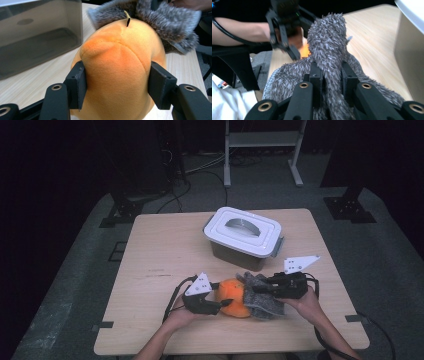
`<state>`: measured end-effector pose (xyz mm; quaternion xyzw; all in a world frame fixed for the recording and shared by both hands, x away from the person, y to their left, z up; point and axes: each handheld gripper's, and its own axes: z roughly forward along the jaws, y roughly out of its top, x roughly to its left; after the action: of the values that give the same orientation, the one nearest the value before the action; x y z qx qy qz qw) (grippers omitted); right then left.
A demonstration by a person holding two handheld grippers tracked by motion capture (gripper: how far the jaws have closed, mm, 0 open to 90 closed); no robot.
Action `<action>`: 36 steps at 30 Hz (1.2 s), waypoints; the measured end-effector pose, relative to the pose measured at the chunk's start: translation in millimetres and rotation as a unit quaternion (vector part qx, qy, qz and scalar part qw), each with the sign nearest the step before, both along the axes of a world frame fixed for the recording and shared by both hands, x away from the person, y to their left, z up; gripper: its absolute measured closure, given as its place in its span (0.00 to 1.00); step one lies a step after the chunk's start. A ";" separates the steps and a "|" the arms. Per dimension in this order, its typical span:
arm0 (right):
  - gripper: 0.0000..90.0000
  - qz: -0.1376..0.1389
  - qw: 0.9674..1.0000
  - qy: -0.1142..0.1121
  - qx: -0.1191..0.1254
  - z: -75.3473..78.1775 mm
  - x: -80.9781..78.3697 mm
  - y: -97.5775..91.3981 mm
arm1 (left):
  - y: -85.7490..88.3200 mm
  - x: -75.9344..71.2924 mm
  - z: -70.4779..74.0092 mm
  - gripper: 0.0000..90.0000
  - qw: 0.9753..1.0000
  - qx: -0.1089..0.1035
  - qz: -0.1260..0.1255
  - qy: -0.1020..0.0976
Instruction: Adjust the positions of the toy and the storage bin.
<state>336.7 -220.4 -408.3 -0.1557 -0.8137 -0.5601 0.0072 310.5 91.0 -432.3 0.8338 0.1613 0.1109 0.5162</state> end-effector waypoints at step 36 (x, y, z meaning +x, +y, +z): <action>0.83 0.005 1.000 0.002 -0.006 -1.7 5.4 15.2 | 22.8 3.7 5.3 0.44 0.999 -0.023 0.034 0.006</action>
<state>342.1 -205.2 -410.0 -0.1531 -0.8177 -0.5548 0.0102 314.2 113.7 -427.0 0.8166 0.1948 0.1196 0.5301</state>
